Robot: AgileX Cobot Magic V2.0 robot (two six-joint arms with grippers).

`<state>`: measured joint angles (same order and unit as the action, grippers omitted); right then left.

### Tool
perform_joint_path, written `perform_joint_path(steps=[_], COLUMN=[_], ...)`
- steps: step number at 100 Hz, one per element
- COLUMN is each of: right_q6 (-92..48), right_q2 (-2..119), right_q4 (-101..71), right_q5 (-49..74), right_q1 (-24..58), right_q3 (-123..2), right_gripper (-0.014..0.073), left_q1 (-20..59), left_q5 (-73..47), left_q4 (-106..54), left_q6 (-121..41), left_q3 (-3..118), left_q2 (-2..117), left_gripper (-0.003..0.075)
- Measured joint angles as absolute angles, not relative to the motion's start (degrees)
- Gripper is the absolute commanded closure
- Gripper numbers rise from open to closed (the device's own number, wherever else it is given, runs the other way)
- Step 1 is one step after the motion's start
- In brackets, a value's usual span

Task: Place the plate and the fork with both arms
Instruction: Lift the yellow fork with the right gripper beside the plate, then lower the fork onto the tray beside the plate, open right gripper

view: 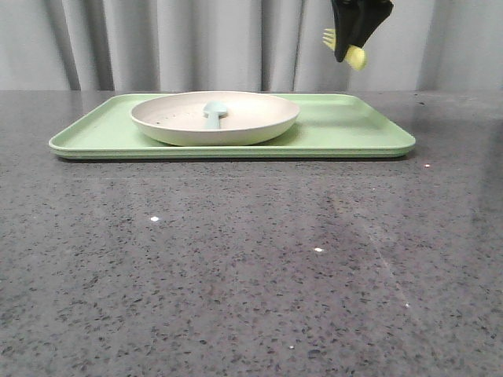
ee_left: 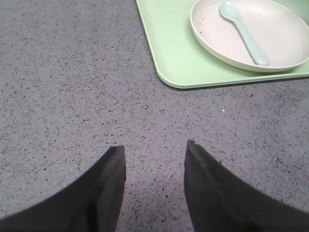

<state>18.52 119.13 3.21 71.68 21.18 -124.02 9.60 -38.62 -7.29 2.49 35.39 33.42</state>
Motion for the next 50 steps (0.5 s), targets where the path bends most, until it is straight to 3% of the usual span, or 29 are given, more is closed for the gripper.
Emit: perform_joint_path(steps=[50], right_q6=[18.43], right_q2=[124.91], right_q4=[2.94], right_q5=[71.57], right_q1=[21.18], right_q3=[-123.91], right_gripper=[0.0597], left_q1=[9.6], left_q5=[-38.62], left_q4=[-7.29], left_q6=[2.49], left_q3=[35.39], left_q2=[33.42], left_gripper=[0.0426])
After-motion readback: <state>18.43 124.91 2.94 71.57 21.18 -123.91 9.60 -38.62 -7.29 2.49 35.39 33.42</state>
